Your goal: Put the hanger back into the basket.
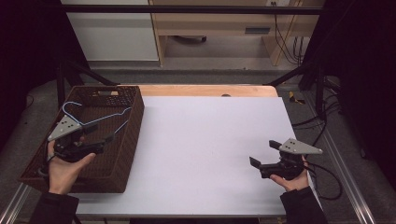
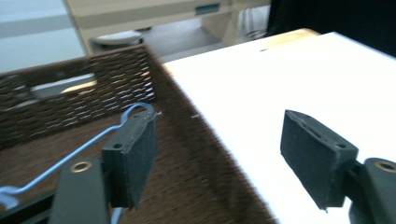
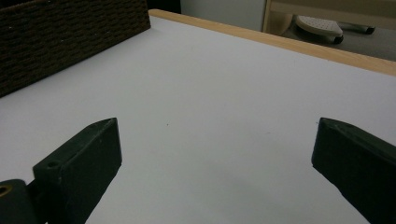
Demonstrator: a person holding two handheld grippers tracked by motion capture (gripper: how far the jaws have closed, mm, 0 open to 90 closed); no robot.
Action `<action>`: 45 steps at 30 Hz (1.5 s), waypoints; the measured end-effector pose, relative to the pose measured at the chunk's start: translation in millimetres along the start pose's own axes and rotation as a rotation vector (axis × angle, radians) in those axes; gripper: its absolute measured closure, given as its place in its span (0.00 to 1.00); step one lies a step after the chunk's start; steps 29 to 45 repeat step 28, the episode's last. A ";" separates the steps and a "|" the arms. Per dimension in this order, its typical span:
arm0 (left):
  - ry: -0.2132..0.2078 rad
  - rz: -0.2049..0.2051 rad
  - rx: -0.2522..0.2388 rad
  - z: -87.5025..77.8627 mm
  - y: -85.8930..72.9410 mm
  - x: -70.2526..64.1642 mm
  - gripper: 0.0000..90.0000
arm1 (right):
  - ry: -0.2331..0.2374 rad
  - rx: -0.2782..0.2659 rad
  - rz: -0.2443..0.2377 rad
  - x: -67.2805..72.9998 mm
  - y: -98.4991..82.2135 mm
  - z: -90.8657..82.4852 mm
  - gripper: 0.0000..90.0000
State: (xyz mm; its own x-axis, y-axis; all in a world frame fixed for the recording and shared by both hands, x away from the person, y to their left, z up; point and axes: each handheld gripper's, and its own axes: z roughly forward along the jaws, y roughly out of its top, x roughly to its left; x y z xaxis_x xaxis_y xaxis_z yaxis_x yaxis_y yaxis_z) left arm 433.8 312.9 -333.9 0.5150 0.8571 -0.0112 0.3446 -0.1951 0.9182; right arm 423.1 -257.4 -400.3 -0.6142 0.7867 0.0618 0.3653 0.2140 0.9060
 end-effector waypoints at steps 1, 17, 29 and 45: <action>-0.010 0.002 -0.010 0.1 -0.1 -3.0 0.25 | 0.000 0.001 0.003 0.1 0.0 -0.2 0.02; -0.101 0.060 0.000 22.2 -25.9 -58.4 0.08 | -0.002 -0.017 0.004 -1.2 0.3 -3.1 0.02; -0.130 0.063 -0.012 22.6 -41.6 -64.0 0.07 | -0.001 -0.027 0.012 -2.2 0.7 -6.1 0.02; -0.130 0.063 -0.012 22.6 -41.6 -64.0 0.07 | -0.001 -0.027 0.012 -2.2 0.7 -6.1 0.02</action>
